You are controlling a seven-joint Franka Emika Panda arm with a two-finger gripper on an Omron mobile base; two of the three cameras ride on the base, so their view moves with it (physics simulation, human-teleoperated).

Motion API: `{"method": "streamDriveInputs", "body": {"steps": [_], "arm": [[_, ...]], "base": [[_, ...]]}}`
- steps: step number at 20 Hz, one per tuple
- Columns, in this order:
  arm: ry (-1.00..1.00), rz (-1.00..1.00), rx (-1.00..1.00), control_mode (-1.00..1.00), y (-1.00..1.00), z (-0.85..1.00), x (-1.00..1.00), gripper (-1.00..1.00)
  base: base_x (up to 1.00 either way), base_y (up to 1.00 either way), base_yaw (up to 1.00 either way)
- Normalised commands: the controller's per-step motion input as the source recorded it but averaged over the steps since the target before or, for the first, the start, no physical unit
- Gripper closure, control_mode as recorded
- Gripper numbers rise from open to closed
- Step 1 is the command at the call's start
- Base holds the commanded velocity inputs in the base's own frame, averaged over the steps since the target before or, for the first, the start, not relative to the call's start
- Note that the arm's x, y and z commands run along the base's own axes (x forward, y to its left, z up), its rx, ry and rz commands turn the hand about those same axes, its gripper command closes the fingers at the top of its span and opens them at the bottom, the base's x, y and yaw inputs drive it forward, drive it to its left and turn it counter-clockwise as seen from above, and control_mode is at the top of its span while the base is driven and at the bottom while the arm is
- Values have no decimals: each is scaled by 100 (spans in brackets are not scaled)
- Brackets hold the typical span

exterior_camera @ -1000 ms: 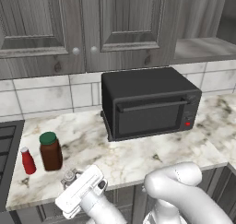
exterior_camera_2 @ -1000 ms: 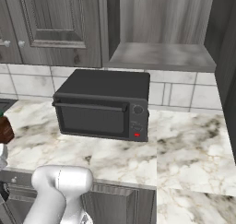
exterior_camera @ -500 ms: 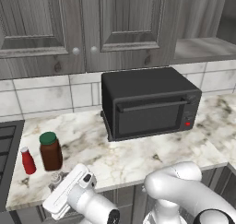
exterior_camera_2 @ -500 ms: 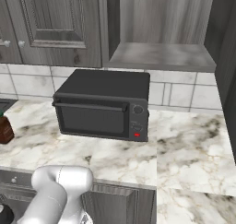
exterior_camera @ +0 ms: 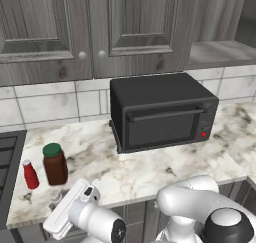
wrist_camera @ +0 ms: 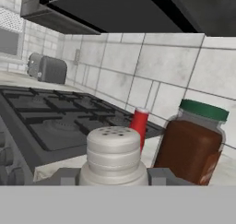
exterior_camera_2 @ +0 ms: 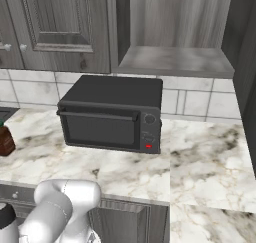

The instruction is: Collect the paprika, ketchup, and shaker from the cabinet and place them next to the stove.

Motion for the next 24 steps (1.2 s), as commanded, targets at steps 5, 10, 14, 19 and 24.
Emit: {"method": "streamDriveInputs", "body": {"steps": [5, 10, 14, 19, 24], "arm": [[0, 1, 0, -100, 4, -15, 2, 100], [3, 2, 2, -100, 1, 0, 12, 100], [3, 5, 5, -100, 0, -1, 16, 100], [4, 6, 9, -100, 0, -4, 23, 100], [4, 3, 11, -100, 0, -5, 26, 100]], "base": [[0, 0, 0], [0, 0, 0], [0, 0, 0], [0, 0, 0], [0, 0, 0]]}}
